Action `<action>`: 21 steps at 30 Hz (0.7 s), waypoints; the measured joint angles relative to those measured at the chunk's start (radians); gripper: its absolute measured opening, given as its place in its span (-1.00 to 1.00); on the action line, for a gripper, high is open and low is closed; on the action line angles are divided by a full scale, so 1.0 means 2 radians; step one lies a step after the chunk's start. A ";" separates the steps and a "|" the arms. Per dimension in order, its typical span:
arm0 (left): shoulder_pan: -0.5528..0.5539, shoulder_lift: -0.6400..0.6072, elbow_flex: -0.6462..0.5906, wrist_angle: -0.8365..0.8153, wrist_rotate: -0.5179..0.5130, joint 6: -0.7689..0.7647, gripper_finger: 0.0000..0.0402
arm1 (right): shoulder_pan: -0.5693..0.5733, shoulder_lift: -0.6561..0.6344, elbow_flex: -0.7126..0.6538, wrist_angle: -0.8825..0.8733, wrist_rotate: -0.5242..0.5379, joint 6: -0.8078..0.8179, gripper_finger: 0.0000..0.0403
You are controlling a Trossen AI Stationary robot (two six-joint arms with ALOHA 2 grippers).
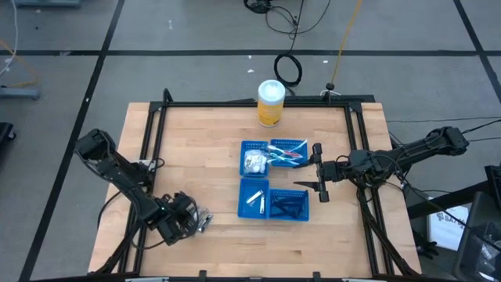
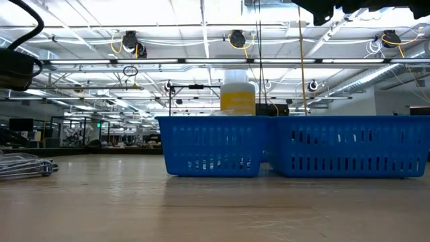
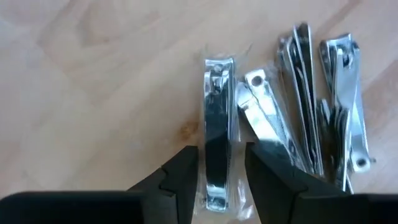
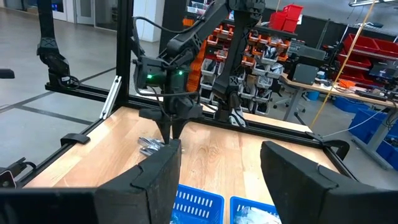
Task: Pick & Place Travel size toiletries
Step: Put the silver nail cutter into the bottom left blue bin
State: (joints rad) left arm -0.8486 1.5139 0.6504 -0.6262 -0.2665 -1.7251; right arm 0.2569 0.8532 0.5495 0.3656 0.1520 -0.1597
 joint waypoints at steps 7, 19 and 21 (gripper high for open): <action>0.001 0.002 -0.003 -0.001 -0.056 -0.013 -0.32 | 0.000 0.000 0.000 0.001 0.000 -0.001 0.03; 0.002 0.002 -0.003 -0.004 -0.042 -0.006 -0.86 | 0.000 0.000 0.000 0.000 0.000 0.000 0.03; 0.002 0.002 -0.003 -0.005 -0.042 -0.013 -0.92 | 0.000 0.000 0.000 0.000 0.000 0.000 0.03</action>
State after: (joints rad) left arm -0.8440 1.5173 0.6449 -0.6370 -0.3498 -1.7503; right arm 0.2569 0.8532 0.5495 0.3656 0.1520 -0.1605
